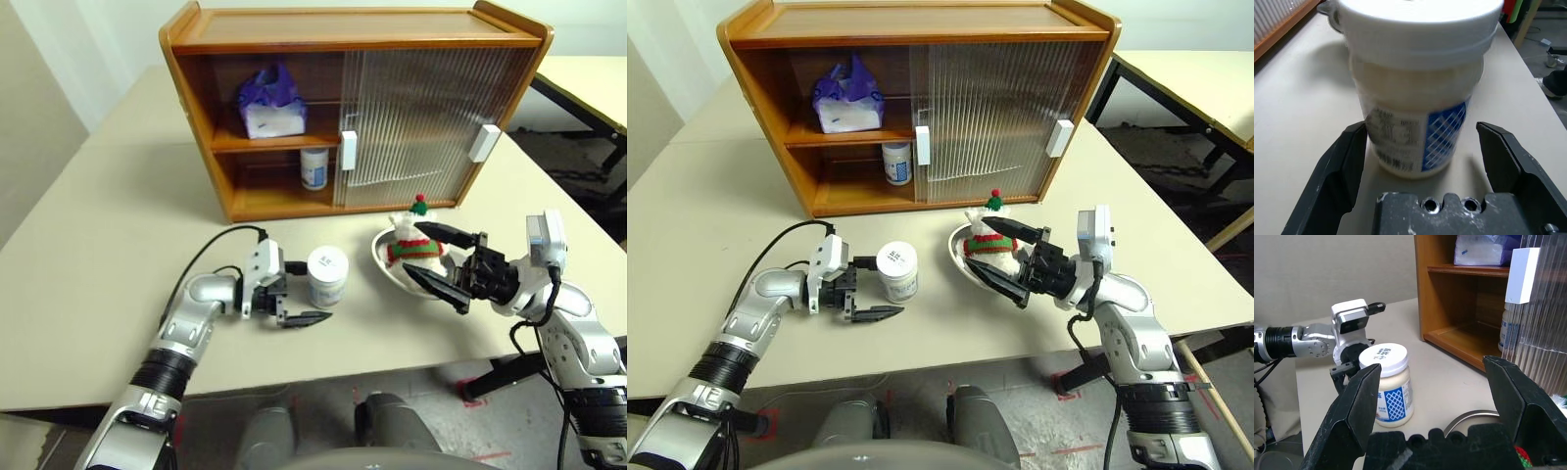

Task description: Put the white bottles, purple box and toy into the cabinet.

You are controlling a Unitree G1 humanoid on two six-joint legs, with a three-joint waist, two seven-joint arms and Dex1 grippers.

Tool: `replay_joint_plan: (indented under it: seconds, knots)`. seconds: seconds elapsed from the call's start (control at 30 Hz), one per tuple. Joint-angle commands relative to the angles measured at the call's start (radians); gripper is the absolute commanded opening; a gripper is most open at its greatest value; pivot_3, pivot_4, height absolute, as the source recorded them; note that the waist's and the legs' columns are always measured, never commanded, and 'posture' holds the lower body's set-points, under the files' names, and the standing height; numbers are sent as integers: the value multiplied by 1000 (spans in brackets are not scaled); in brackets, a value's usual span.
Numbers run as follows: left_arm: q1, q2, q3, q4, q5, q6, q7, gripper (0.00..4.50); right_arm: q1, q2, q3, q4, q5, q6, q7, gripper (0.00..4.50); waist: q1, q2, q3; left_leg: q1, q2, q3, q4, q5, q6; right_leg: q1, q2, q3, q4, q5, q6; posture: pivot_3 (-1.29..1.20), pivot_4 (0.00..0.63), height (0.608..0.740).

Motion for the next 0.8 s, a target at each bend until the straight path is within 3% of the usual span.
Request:
replay_joint_plan:
  seconds: [0.03, 0.1, 0.37, 0.5, 0.8]
  knots:
    - [-2, -15, -31, 15, 27, -2, 17, 3520, 2, -2, 1, -4, -7, -3, -4, 4500, 0, 0, 0, 0, 0, 0, 0, 0, 0, 0, 0, 0, 0, 0, 0, 57, 0, 740]
    - [5, -19, -29, 19, 29, -3, 29, 3007, 4, -3, 1, -6, -7, -3, -5, 4500, 0, 0, 0, 0, 0, 0, 0, 0, 0, 0, 0, 0, 0, 0, 0, 59, 0, 740]
    - [17, -52, 48, 10, 1, 11, 157, 3000, 6, 3, 11, -5, -12, -4, -6, 4500, 3, 0, 0, 0, 0, 0, 0, 0, 0, 1, -1, 0, 0, 0, 1, 71, 0, 740]
    - [-15, -93, 149, 9, -9, 47, 352, 3000, -3, 5, 11, 2, -12, -5, -6, 4500, 2, 0, 0, 0, 0, 0, 0, 1, 1, 0, 0, 0, 0, 1, 2, 76, 0, 740]
    - [-158, -163, 229, 140, 53, 103, 667, 3000, -21, 9, 23, 2, -19, 2, -8, 4500, 8, 0, 0, -1, -1, -1, 0, 0, 1, 0, 0, 0, -1, 1, 2, 84, 0, 740]
